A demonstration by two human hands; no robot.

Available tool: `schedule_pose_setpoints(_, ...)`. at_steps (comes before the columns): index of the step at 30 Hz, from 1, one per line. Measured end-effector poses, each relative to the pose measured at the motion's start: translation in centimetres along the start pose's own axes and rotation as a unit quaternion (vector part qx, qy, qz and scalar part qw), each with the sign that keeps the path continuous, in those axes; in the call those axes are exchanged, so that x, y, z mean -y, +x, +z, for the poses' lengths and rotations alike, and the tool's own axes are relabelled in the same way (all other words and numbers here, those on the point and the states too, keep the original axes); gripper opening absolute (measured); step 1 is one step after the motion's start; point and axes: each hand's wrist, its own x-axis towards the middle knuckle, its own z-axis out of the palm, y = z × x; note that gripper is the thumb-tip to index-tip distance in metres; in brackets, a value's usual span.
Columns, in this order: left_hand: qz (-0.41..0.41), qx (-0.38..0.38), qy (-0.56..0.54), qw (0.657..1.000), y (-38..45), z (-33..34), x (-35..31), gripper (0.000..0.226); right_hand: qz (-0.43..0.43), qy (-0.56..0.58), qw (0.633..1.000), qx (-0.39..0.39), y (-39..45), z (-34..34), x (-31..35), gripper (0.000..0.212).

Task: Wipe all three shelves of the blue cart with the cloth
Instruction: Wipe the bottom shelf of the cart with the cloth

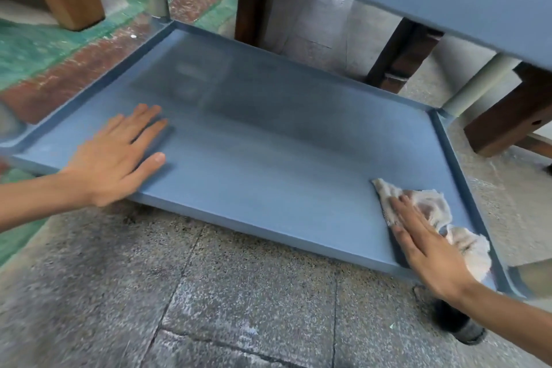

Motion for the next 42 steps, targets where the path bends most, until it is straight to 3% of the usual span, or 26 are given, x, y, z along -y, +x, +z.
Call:
schedule_pose_setpoints(8, -0.12, -0.013, 0.019, 0.992, -0.7, -1.4, 3.9, 0.078, 0.023, 0.018, 0.999, 0.022, 3.8, 3.2, 9.8, 0.073)
schedule_pose_setpoints(12, -0.26, -0.028, 0.001, 0.965, -1.0, -1.7, 4.1, 0.084, -0.048, 0.032, 0.997, 0.051, 5.5, 5.2, 17.9, 0.083)
schedule_pose_setpoints(16, -0.313, -0.009, -0.023, 0.949, -0.2, -1.9, 3.9, 0.093, -0.146, 0.024, 0.986, 0.076, 7.3, 7.5, 26.5, 0.081)
schedule_pose_setpoints(20, -0.445, -0.042, -0.19, 0.874, 1.9, -4.4, 4.2, 0.076, -0.259, 0.022, 0.962, 0.085, 10.9, 10.1, 34.8, 0.079)
schedule_pose_setpoints(22, -0.459, -0.027, -0.264, 0.848, 2.2, -5.5, 4.2, 0.075, -0.325, 0.022, 0.941, 0.091, 11.9, 11.1, 38.5, 0.077)
schedule_pose_setpoints(27, -0.423, -0.009, -0.423, 0.801, 0.7, -6.3, 5.1, 0.099, -0.457, 0.037, 0.88, 0.127, 12.4, 12.1, 42.3, 0.067)
schedule_pose_setpoints(30, -0.338, 0.032, -0.369, 0.865, -0.4, -7.1, 4.9, 0.081, -0.471, 0.062, 0.864, 0.17, 13.0, 11.4, 41.4, 0.068)
schedule_pose_setpoints(33, -0.147, 0.129, -0.272, 0.942, -2.2, -8.6, 4.0, 0.09, -0.491, 0.083, 0.842, 0.207, 12.8, 9.9, 39.8, 0.061)
schedule_pose_setpoints(36, -0.057, 0.194, -0.235, 0.951, -4.8, -9.7, 3.6, 0.067, -0.484, 0.127, 0.826, 0.261, 12.0, 7.5, 38.0, 0.054)
schedule_pose_setpoints(38, -0.036, 0.192, -0.216, 0.957, -6.3, -10.3, 2.8, 0.057, -0.447, 0.182, 0.831, 0.276, 11.3, 5.5, 36.7, 0.052)
schedule_pose_setpoints(42, -0.065, 0.097, -0.296, 0.948, -8.6, -10.1, 0.3, 0.077, -0.327, 0.381, 0.808, 0.308, 9.1, 1.9, 35.6, 0.044)
